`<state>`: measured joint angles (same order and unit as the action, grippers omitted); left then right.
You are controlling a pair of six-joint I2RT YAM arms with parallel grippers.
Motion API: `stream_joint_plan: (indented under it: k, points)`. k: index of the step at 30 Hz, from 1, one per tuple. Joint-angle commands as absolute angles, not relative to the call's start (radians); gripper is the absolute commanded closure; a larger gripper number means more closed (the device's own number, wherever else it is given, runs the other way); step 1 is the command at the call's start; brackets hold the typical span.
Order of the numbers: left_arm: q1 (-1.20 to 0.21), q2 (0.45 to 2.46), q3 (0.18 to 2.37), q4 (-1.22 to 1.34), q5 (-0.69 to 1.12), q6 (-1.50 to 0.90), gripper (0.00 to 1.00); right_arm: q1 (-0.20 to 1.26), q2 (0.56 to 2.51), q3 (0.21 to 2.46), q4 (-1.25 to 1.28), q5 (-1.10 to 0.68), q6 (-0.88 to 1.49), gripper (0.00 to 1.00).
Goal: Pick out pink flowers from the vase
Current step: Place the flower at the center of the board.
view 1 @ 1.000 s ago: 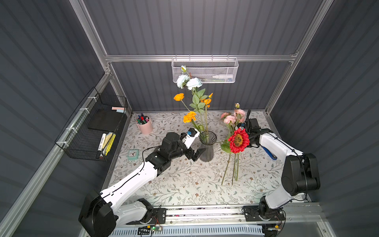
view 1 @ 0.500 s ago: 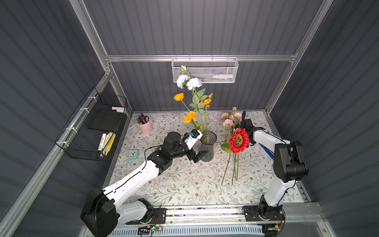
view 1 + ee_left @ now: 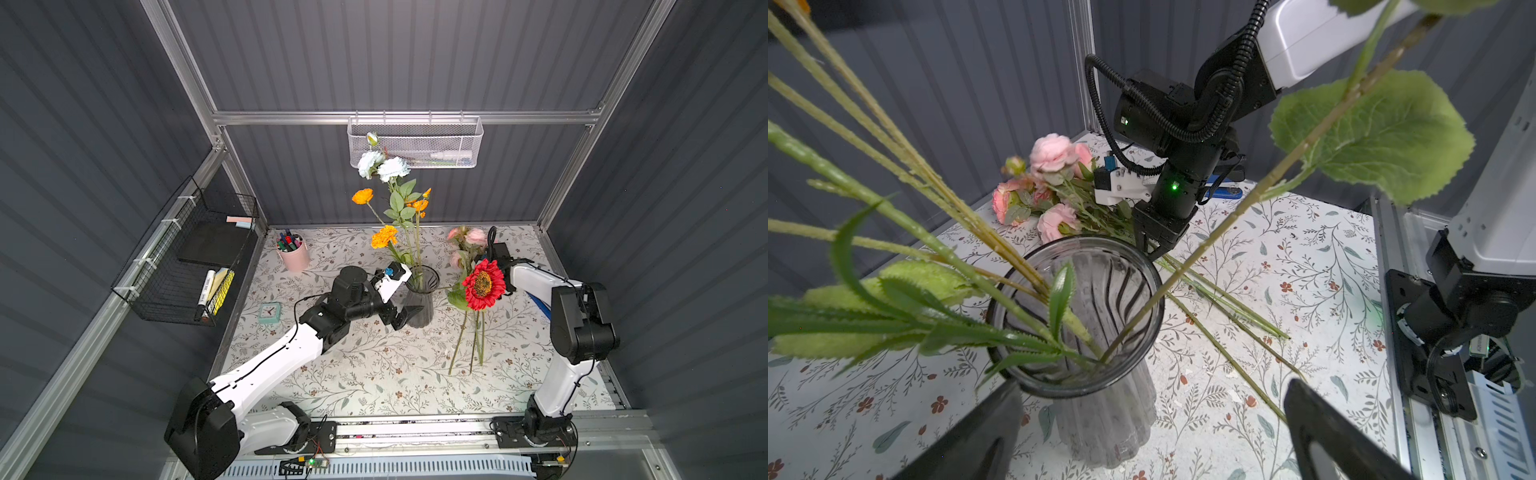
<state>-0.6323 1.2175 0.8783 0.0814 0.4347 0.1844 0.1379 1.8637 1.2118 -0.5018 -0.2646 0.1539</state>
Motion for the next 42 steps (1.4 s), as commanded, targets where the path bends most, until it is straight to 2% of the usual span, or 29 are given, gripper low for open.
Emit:
stream_joint_plan:
  k: [1,10,15,21,26,30,33,34,35,42]
  points:
    - [-0.633,1.202,0.889,0.086,0.451,0.193,0.01,0.135,1.869,1.201,-0.491,-0.262,0.153,0.85]
    - [-0.633,1.195,0.881,0.087,0.451,0.192,0.01,0.135,1.853,1.199,-0.492,-0.273,0.155,0.8]
    - [-0.634,1.186,0.882,0.083,0.453,0.193,0.01,0.135,1.831,1.197,-0.494,-0.292,0.156,0.73]
    - [-0.634,1.184,0.884,0.081,0.457,0.192,0.01,0.144,1.76,1.187,-0.506,-0.303,0.159,0.71]
    - [-0.633,1.183,0.889,0.087,0.463,0.187,0.01,0.146,1.683,1.186,-0.547,-0.293,0.148,0.64]
    - [-0.633,1.158,0.894,0.083,0.455,0.184,0.01,0.149,1.562,1.149,-0.567,-0.274,0.149,0.54]
    - [-0.633,1.121,0.895,0.066,0.416,0.189,0.0,0.149,1.44,1.098,-0.568,-0.264,0.147,0.41]
    - [-0.634,1.108,0.893,0.06,0.382,0.188,0.01,0.147,1.401,1.08,-0.566,-0.264,0.143,0.13]
    - [-0.633,1.092,0.888,0.057,0.314,0.174,0.0,0.148,1.361,1.059,-0.561,-0.259,0.151,0.01]
    - [-0.591,1.04,0.868,-0.038,-0.258,-0.004,0.0,0.115,1.161,0.933,-0.552,-0.24,0.208,0.01]
